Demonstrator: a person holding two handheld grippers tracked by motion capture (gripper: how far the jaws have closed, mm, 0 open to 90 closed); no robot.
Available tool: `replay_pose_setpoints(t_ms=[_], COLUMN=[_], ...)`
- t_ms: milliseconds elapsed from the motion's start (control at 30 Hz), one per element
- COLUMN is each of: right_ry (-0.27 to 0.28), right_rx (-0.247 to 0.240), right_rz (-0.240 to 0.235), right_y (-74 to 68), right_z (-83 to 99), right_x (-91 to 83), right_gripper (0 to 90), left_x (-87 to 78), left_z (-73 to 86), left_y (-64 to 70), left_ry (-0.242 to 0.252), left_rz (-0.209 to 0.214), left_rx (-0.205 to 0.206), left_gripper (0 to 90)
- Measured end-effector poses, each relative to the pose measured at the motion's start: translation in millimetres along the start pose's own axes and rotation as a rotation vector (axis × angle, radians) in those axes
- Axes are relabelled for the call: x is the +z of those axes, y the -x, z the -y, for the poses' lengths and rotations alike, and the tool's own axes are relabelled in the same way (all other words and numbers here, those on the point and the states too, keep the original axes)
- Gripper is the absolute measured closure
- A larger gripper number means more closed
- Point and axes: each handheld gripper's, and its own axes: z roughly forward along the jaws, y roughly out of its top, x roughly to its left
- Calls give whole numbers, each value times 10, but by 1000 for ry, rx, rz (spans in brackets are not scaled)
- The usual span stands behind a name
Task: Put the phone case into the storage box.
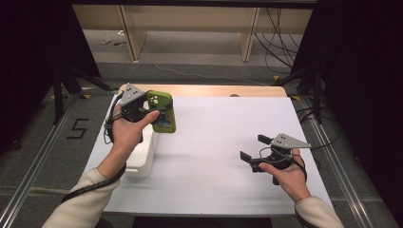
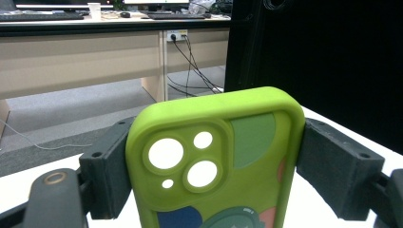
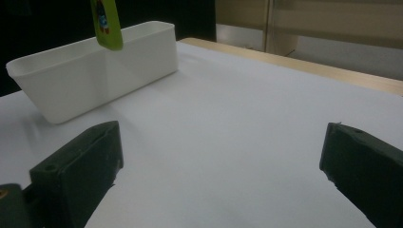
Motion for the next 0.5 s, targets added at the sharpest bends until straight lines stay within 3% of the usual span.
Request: replay_pose_setpoints(t_ms=[500], right_ry=[0], right_rx=[-20], right_rz=[1], right_y=[-7], right_z=[17], right_x=[-54], right_gripper=[15], left_x=[-28], left_z=[-25], left_y=[-68], left_ry=[1], left_rz=[-19], left_rx=[1], left_gripper=[181])
